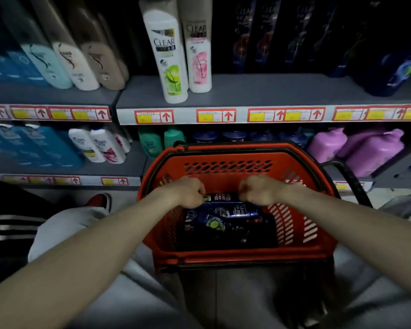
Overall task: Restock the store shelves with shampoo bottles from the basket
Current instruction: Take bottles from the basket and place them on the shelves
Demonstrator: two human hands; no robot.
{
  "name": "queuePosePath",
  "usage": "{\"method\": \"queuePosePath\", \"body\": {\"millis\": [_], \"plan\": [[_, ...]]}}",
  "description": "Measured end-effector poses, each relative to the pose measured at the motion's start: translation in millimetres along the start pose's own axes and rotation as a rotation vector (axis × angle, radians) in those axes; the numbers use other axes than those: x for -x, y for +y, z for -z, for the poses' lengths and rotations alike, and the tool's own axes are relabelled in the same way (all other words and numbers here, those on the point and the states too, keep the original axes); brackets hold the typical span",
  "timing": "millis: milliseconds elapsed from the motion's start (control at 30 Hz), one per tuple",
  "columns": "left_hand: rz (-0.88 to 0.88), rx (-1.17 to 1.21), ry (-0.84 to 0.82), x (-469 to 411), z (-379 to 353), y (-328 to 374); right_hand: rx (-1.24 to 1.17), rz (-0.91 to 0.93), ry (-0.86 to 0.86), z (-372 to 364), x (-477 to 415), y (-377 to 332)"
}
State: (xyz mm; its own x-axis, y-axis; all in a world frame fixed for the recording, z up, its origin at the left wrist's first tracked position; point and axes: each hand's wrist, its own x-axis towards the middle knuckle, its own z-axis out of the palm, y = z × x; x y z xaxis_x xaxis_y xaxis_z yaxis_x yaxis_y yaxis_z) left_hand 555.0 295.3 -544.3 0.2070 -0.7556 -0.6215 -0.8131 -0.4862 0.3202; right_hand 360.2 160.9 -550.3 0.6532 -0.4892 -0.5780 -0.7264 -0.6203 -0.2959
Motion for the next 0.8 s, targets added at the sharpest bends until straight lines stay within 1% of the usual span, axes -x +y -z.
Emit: {"method": "queuePosePath", "body": {"millis": [67,133,167,233,333,533,700,800], "plan": [[0.042,-0.087,-0.084,-16.5,2.1,-0.4,0.083,-0.089,-0.133,-20.1,-14.2,7.3],[0.073,-0.175,-0.133,-37.6,-0.4,-1.1,0.085,-0.147,-0.246,-38.7,-26.1,16.1],[0.079,-0.218,-0.136,-48.3,-4.0,-1.4,0.058,-0.165,-0.292,-48.3,-32.1,20.2],[0.079,-0.264,-0.089,-70.6,-15.4,-0.3,-0.003,-0.171,-0.345,-66.9,-41.8,30.5],[0.053,-0.252,-0.012,-97.2,-40.3,0.3,-0.045,-0.14,-0.336,-91.5,-56.5,40.4],[0.083,-0.233,-0.047,-138.6,-86.4,-5.7,-0.073,-0.103,-0.357,-114.7,-78.3,46.3],[0.072,-0.293,0.032,-154.6,-88.8,-12.5,-0.115,-0.12,-0.335,-114.0,-82.5,56.1],[0.065,-0.3,0.039,-151.7,-91.7,-17.0,-0.135,-0.107,-0.266,-101.8,-80.5,64.5]]}}
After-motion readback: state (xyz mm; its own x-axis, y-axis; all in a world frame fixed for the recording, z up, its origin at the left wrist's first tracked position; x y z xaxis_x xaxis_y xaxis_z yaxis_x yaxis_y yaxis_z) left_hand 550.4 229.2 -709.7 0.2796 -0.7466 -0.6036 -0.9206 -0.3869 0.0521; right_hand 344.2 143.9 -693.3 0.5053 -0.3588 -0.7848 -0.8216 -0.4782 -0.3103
